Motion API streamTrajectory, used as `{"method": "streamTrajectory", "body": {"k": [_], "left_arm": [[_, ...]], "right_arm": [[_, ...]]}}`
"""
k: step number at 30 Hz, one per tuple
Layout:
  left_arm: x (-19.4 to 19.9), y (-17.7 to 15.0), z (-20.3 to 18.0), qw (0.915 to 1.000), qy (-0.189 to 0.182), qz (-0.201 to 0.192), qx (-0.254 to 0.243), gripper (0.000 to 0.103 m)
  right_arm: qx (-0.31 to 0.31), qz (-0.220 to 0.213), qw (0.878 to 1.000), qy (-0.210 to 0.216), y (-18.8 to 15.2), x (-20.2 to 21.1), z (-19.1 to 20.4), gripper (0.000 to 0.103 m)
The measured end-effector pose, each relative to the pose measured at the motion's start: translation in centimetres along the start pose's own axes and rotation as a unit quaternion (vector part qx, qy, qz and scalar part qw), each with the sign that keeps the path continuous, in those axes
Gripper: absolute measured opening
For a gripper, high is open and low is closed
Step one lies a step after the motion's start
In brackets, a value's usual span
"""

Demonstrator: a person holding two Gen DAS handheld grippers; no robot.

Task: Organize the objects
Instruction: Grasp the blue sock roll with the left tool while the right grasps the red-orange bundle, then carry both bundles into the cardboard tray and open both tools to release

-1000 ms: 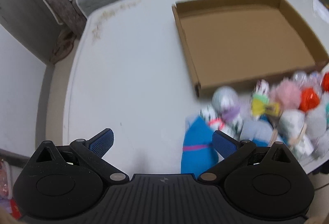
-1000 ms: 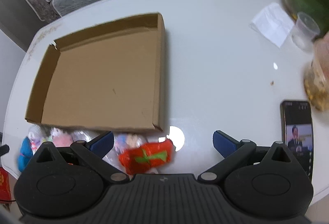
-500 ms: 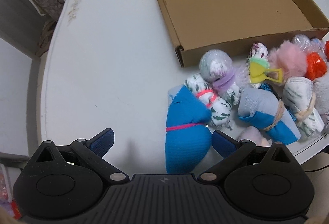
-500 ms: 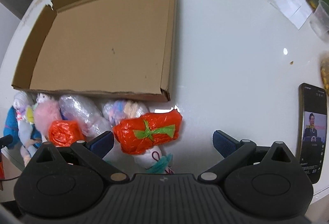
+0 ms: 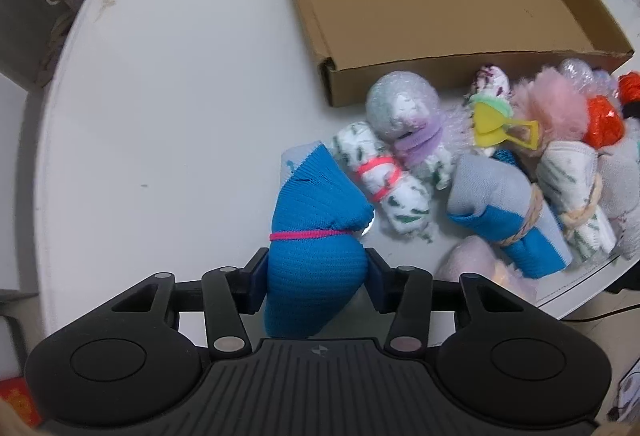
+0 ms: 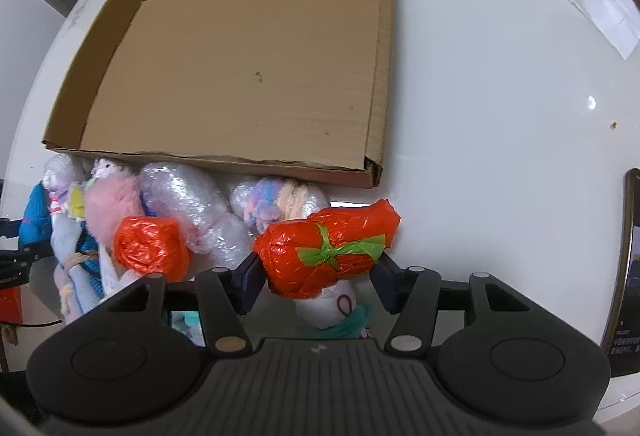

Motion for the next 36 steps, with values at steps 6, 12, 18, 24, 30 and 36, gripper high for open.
{"method": "streamTrajectory", "body": {"k": [6,12,18,24,30,36], "left_arm": [[2.9,0.5,3.8,0.9994,0.025,-0.011,0.022,0.054],[8.0,5.2,6.3,0.9932,0.032,-0.099,0.052,0.054],[10.0,13.3,2.9,0.9856,0.013,-0.163,0.042,0.055],[6.6,19.4,-1.7,0.9817,-0.014,-0.189,0.016,0.055],[1.0,21.8,-4.4,0.9873,-0.043,-0.147,0.04,0.055],[-2.1,22.7,-4.3,0.9897,-0.041,-0.126,0.055,0.055]], "right_arm": [[0.007,-0.038,0.999,0.018,1.9,3.0,0.6,0.051],[0.059,-0.117,0.991,0.029,3.2,7.8,1.6,0.051],[0.185,-0.177,0.966,0.033,5.8,8.4,4.5,0.052],[0.329,-0.174,0.928,0.036,12.2,4.1,9.5,0.052],[0.454,-0.138,0.88,0.012,15.9,-1.9,11.3,0.052],[0.499,-0.101,0.86,-0.009,16.9,-4.7,11.2,0.052]]}}
Point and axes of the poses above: each gripper's, at about its wrist camera, not at the fingertips, and x roughly against the way its jaws point, z to its left, y to its top, the point moved 10 cm from there along -x, roughly the way its jaws point, and after that the axes turned 12 degrees about y, right-handed, at the moved point
